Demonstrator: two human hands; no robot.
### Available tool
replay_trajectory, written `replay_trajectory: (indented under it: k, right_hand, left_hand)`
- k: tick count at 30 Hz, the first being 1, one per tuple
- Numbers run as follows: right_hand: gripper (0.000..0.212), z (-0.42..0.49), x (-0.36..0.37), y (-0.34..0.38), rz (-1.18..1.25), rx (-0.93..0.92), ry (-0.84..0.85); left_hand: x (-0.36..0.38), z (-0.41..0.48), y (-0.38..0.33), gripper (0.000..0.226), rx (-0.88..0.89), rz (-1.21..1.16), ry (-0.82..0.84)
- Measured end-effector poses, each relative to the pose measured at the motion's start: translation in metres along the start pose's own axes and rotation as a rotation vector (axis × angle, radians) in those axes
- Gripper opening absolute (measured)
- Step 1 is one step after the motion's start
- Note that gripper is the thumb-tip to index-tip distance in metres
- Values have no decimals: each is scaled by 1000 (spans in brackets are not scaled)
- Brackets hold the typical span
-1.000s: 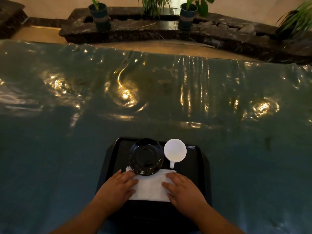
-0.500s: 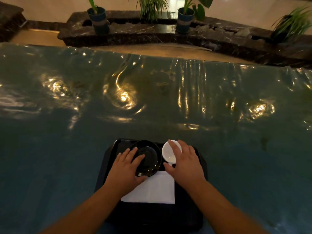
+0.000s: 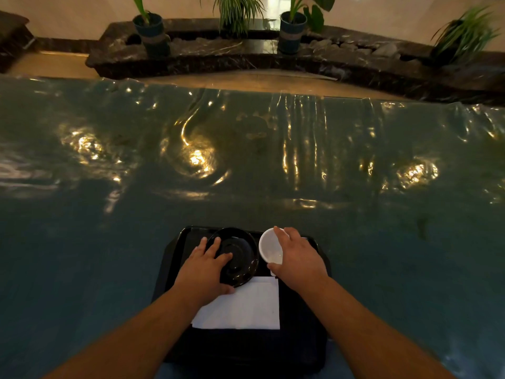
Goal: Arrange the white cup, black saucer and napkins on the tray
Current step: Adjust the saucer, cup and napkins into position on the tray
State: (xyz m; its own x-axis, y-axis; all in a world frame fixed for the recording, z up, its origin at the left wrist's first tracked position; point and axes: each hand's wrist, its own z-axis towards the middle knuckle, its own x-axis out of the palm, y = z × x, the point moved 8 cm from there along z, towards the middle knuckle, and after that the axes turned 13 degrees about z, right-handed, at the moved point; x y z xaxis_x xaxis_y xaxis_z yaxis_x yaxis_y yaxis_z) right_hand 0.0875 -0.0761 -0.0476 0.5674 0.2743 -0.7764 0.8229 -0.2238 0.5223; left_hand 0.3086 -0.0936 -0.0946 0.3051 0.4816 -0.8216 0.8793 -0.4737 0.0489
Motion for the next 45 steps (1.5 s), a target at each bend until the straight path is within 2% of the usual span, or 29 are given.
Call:
replay_trajectory:
  k: [10,12,14,15,17,20,24,29,45]
  right_hand:
    - [91,-5,2,-4,-43,-30,-2]
    - [77,-19,0,6,-60,-169,-96]
    - [55,-44,5,20,-23,-396,-207]
    - [46,-58,13,26,-15,-501,-215]
    - [36,-81,40,29,-45,-605,-92]
    - [43,-93,75,9,-143,-563,51]
    - [63,-86,95,-18,-215,-426,153]
    - [59,-81,92,-26,-244,-419,233]
    - [59,-80,92,-32,-271,-344,276]
  left_hand:
    - [-7,1,0,92,63,93,-18]
    - [-4,-8,3,89,66,61,-93]
    - [-1,-25,7,76,112,-1,-254]
    - [4,-36,10,65,147,-9,-349]
    - [18,-58,14,45,199,13,-496]
    - [41,-75,22,32,210,38,-535]
    - [57,-77,26,39,192,68,-525]
    - [57,-69,23,49,172,49,-466]
    - [41,-64,17,53,156,45,-397]
